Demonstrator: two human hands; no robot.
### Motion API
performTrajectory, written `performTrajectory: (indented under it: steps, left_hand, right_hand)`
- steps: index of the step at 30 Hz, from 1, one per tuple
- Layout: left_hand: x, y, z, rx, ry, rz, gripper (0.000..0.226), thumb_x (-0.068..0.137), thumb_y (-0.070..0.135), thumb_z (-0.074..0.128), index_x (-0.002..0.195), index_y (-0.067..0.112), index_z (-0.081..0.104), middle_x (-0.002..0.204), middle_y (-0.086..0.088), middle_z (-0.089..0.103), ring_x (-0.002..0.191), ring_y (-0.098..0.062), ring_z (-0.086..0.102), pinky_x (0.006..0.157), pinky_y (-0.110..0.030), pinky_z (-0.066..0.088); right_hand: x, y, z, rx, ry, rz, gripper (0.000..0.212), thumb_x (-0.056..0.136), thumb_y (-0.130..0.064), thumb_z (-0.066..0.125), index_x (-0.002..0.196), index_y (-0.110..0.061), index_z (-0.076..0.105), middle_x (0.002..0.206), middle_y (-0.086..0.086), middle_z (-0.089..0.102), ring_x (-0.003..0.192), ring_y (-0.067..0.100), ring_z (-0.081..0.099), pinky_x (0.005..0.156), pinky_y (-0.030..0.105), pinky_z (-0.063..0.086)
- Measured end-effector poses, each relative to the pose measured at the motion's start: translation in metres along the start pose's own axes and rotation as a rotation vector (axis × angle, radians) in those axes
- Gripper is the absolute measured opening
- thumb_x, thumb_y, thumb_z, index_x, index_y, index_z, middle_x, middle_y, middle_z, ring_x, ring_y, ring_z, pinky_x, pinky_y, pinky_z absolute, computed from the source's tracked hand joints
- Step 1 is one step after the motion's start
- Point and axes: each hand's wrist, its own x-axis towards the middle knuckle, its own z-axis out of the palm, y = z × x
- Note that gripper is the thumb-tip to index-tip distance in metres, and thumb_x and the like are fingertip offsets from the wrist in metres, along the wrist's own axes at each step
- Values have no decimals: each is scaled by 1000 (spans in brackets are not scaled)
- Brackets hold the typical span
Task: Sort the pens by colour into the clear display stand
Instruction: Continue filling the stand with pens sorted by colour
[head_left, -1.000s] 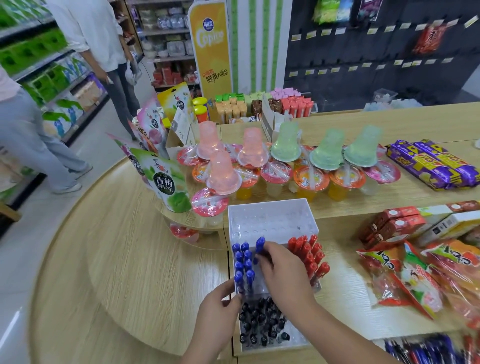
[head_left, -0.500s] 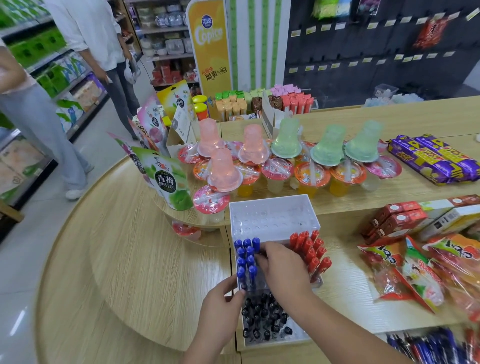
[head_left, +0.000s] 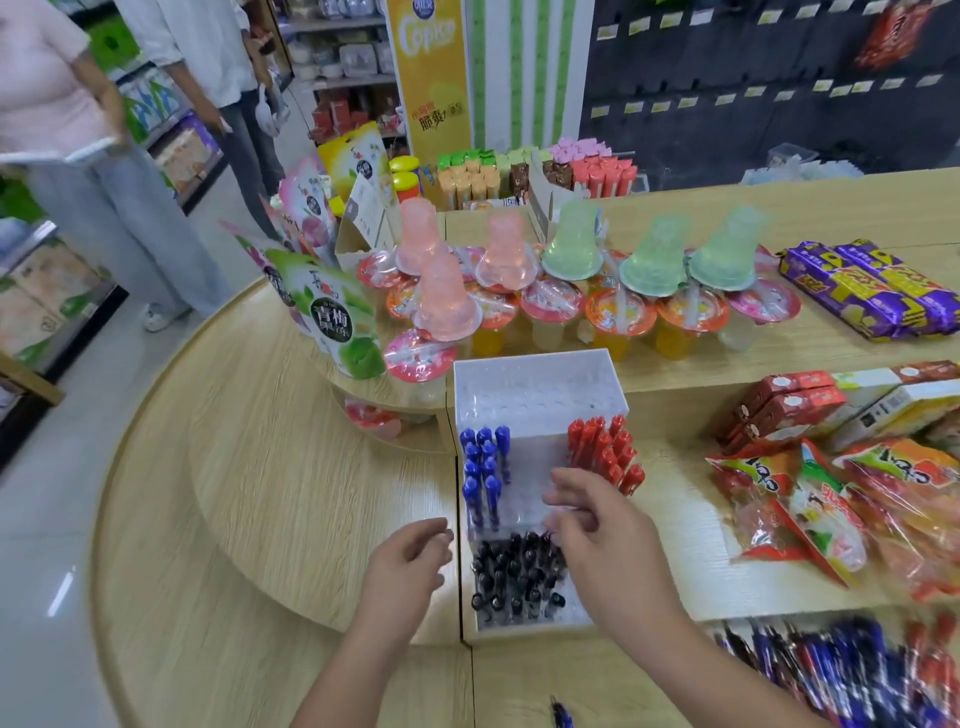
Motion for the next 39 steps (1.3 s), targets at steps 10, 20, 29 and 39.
performTrajectory:
  steps: [10,20,29,39]
  left_hand:
    - [-49,-147,42,49,187,-326,12,94,15,58,88,12,68,87,-8,70,83,-24,65,73,-34,51]
    - [-71,-238,166,300,123,-374,18,83,25,74,79,30,57,74,12,64,67,2,58,56,-5,41]
    - [-39,-258,186,390,197,-466,10,85,33,68,78,26,65,71,10,68,67,-7,63,57,-25,45]
    - [-36,-212,160,-11,-55,-490,17,86,12,68,73,16,78,64,-4,71,54,-11,63,57,-28,56]
  right_hand:
    - [-105,192,-60,-149,11,300,26,93,-14,62,93,-40,63,81,-16,69,76,3,67,67,23,55]
    - [-143,296,40,-464,-503,372,38,95,-33,51,133,-34,49,125,-15,58,106,-1,59,87,16,46]
    - [-117,291,94,-526,-412,505,19,91,-43,44,89,-27,55,74,-4,61,70,13,60,59,31,44]
    - [-101,273,66,112,-392,684,8,80,-4,72,85,-11,73,67,0,74,59,7,66,57,19,50]
